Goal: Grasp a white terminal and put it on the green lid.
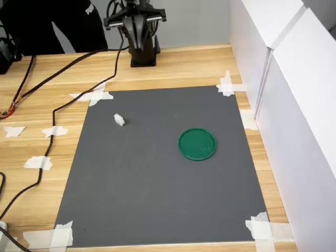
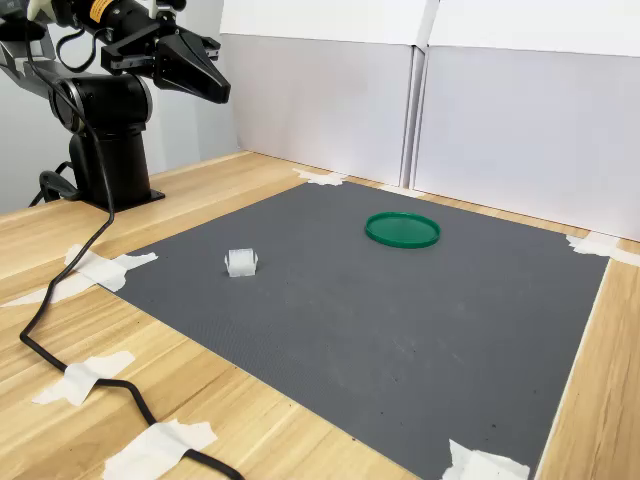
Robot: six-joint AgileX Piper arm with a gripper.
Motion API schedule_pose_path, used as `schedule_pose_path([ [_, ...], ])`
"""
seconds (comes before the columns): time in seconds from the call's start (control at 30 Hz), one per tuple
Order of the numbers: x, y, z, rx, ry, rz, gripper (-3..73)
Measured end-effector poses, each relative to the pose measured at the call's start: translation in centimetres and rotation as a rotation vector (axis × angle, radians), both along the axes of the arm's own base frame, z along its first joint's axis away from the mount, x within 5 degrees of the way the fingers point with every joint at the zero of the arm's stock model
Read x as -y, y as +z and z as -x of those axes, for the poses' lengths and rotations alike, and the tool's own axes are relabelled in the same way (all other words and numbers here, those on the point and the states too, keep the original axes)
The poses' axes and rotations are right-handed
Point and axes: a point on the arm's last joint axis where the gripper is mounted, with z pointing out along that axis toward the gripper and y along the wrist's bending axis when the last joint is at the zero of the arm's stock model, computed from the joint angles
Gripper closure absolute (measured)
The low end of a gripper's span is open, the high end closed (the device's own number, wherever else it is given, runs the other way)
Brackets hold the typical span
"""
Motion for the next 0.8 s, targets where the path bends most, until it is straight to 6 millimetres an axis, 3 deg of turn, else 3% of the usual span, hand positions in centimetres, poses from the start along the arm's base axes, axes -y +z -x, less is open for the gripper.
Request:
schedule_pose_path([
  [0.8, 0.04, -0.04, -0.27, -0.014, -0.003, -0.001, 71.1],
])
